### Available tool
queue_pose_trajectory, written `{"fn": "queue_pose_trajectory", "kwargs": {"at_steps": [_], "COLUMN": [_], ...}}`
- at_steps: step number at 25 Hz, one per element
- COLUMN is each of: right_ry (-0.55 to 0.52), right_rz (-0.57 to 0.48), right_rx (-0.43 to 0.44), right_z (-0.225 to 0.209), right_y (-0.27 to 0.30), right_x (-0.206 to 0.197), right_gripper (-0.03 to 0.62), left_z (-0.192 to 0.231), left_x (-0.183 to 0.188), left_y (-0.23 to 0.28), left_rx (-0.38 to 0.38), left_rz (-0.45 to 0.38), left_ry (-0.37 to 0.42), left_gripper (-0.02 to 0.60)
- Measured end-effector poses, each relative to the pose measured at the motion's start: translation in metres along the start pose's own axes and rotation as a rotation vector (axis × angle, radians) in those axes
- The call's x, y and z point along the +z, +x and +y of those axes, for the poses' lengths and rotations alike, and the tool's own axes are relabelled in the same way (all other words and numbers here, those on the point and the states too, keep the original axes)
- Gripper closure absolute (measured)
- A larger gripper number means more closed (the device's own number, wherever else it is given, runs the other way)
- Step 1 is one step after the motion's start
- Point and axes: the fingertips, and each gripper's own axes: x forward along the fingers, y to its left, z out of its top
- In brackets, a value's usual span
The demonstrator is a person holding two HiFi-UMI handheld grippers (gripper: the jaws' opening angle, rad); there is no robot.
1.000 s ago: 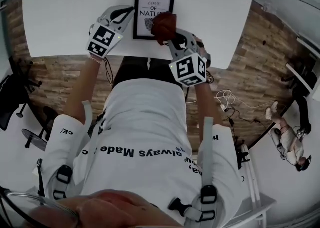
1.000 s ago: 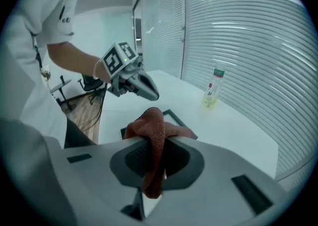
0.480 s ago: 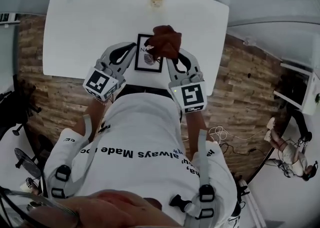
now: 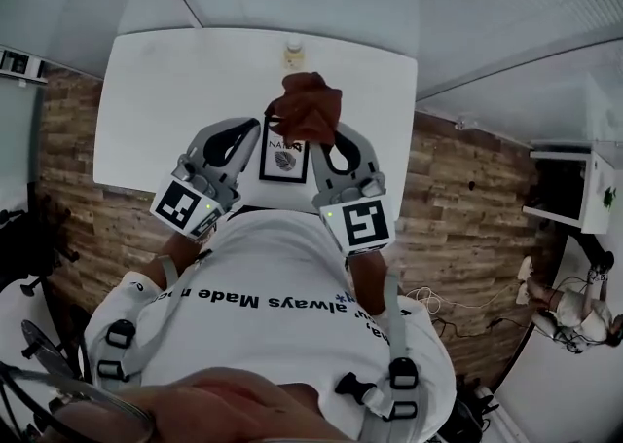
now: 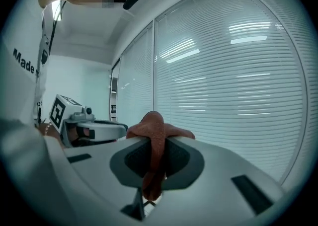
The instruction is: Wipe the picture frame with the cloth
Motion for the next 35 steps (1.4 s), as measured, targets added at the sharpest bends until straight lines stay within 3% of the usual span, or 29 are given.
{"fn": "queue_pose_trajectory", "kwargs": {"at_steps": [9,23,27,35], "right_ry": [0.023,0.008,0.007,-0.010], "right_rz": [-0.072,-0.062,-0.059,-0.105], "right_rx": [0.000,-0.003,0.004,-0.009], "right_z": [0.015,0.016,0.016,0.012], "right_y": [-0.009,-0.008,-0.008,-0.002], "right_x": [0.044,0.048,0.050,0.056], "right_gripper": [0.579,0.579,0.579,0.579], "left_z": [-0.012,-0.013,-0.010,-0.007], "left_x": [0.050,0.055,0.061,0.061], "left_y": [-0.008,-0.003,-0.003,-0.003], "left_rx": [0.011,-0.018,-0.024,-0.016], "left_rz": [-0.084,-0.086,-0.135,-0.099], "left_ry": [-0.006,-0.009,0.012,-0.009], "left_gripper": [0.578,0.578,0.578,0.578]}}
